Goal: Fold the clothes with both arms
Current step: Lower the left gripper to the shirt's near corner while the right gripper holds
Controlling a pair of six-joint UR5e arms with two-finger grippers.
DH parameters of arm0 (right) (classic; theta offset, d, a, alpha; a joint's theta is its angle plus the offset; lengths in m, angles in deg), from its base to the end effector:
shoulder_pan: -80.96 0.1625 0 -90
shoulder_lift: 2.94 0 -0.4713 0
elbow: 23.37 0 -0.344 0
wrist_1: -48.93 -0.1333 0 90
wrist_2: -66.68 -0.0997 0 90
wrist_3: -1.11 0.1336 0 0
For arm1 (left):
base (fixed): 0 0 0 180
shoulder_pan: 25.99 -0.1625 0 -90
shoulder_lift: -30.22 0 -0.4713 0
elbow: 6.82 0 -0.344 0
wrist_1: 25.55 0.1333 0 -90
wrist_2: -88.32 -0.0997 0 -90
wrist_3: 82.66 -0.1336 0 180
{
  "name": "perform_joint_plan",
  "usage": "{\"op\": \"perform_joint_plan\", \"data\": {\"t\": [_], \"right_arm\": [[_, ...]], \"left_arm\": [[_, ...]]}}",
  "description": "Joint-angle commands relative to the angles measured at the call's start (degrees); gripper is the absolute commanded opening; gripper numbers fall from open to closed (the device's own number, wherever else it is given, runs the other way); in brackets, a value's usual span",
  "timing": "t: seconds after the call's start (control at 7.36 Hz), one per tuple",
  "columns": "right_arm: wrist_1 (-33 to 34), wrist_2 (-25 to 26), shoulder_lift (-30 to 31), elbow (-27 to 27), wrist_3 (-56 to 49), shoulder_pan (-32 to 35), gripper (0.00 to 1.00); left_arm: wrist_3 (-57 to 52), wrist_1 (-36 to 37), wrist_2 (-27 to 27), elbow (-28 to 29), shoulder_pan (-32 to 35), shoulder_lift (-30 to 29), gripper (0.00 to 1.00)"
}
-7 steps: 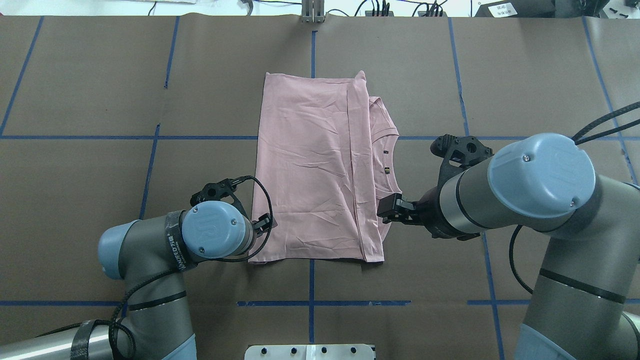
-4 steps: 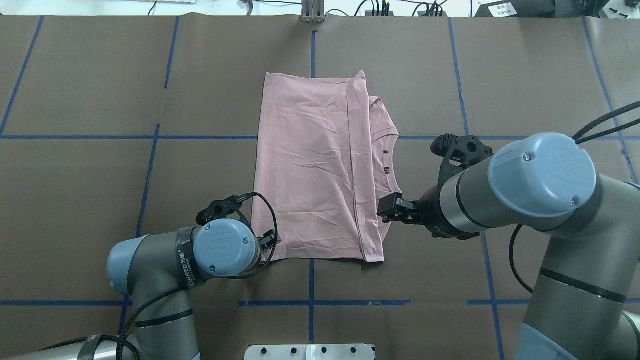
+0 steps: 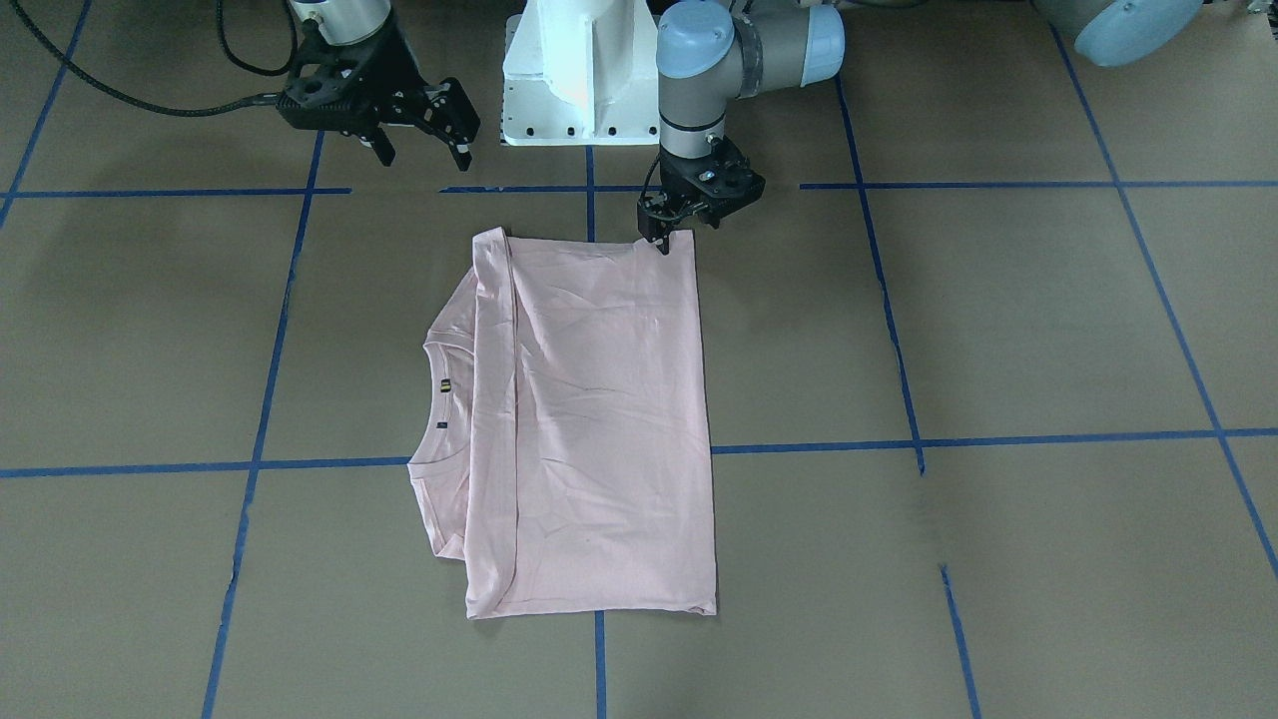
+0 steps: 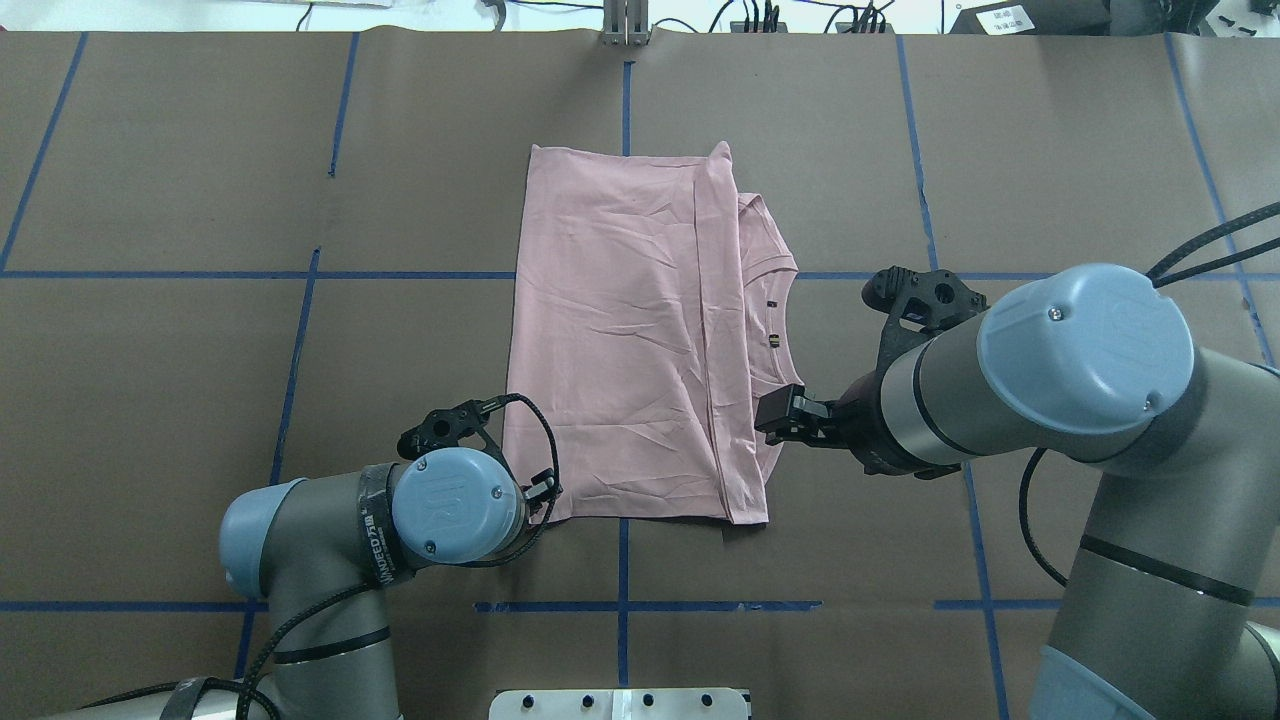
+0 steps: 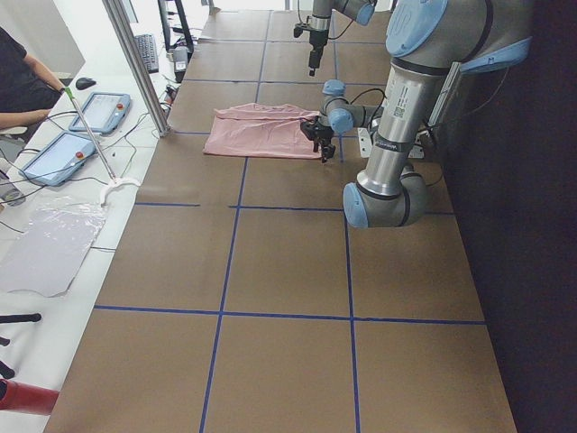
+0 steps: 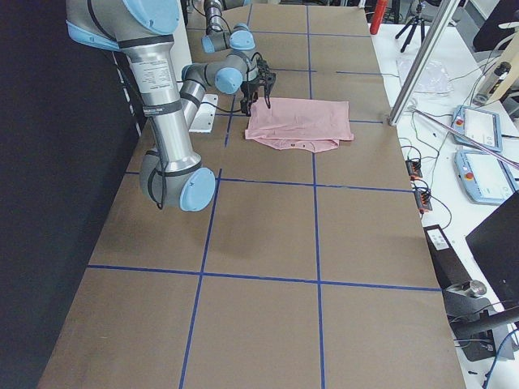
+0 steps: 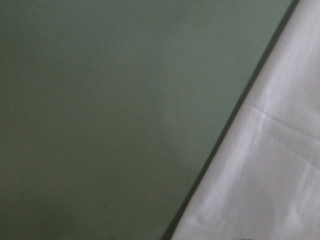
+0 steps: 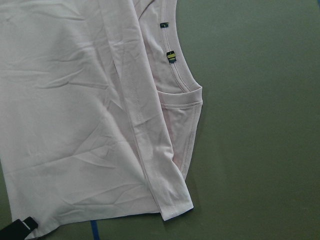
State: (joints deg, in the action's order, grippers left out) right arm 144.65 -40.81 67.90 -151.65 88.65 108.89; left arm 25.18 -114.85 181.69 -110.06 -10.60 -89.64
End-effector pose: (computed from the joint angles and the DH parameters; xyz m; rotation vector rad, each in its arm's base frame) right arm -0.3996 -0.3172 0.3184 -0.0396 -0.9411 0.2736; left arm 0.5928 -0.2933 0.3674 -0.0728 0.7477 -0.5311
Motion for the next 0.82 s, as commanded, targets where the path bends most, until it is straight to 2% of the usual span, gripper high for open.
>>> {"op": "perform_joint_plan", "data": {"t": [0.0, 0.14, 0.68], "right_arm": [[0.0, 0.0, 0.0, 0.0, 0.0, 0.1, 1.00], [-0.1, 0.0, 0.0, 0.1, 0.0, 0.1, 1.00], [0.0, 0.1, 0.4, 0.1, 0.0, 0.0, 1.00]], "left_arm": [[0.0, 0.0, 0.0, -0.2, 0.0, 0.0, 0.07], [-0.1, -0.1, 0.0, -0.2, 0.0, -0.1, 0.00], [-1.0, -0.1, 0.0, -1.9, 0.4, 0.2, 0.00]]}}
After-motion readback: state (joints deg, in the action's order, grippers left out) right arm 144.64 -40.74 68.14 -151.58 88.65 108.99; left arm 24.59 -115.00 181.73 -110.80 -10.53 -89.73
